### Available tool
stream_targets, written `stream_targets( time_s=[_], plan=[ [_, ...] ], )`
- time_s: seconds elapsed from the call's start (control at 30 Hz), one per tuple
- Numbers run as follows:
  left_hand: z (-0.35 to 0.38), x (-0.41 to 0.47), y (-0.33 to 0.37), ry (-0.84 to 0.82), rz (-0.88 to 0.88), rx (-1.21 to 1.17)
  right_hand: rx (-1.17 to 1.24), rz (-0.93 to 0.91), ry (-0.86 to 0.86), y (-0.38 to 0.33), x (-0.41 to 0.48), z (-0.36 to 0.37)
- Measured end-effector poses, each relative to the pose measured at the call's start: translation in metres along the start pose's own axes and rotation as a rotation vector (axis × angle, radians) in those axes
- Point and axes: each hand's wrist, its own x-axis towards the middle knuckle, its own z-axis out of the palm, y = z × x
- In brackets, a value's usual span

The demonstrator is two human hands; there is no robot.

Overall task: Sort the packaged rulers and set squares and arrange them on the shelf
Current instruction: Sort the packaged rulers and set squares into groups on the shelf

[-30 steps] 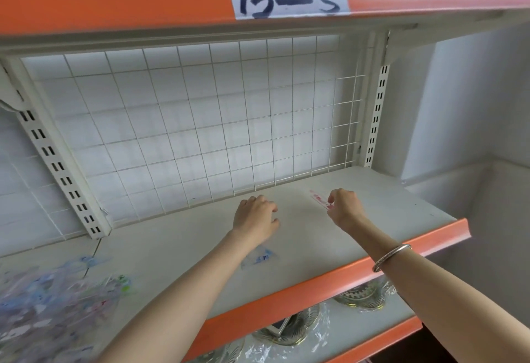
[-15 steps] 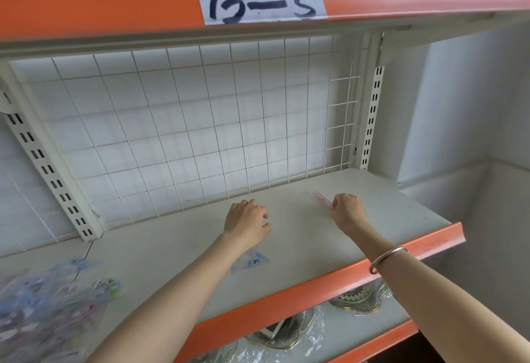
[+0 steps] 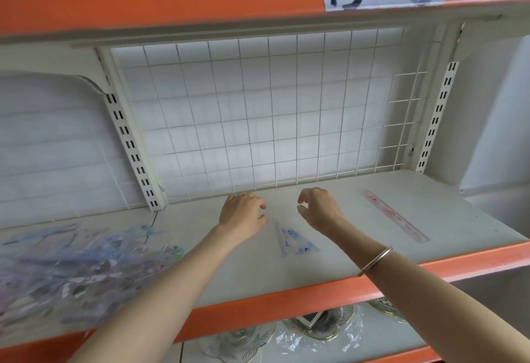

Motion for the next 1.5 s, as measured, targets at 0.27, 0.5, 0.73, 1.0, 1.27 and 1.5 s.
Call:
stream_targets(
  time_s=[0.27, 0.5, 0.73, 1.0, 1.27, 1.5],
  plan=[
    [-0.018, -0.062, -0.11, -0.03, -0.176, 0.004, 0.052, -0.215, -0.179, -0.122, 0.0, 0.059],
    [-0.035, -0.105, -0.184, -0.101, -0.27, 0.028, 0.069, -0.375, -0.341, -0.202, -0.011, 0.096],
    [-0.041, -0.134, -0.22, -0.248, -0.294, -0.021, 0.042, -0.432, -0.507, -0.243, -0.022, 0.115],
    [-0.04, -0.146, -0.238, -0.273, -0.306, -0.139, 0.029, -0.426, -0.497, -0.26, -0.023, 0.121],
    [-0.045, -0.156, -0.251, -0.202, -0.324, -0.111, 0.047, -0.418, -0.468, -0.276, -0.029, 0.132],
    [-0.052, -0.156, -0.252, -0.197, -0.336, -0.124, 0.004, -0.436, -0.487, -0.281, -0.027, 0.127]
  ],
)
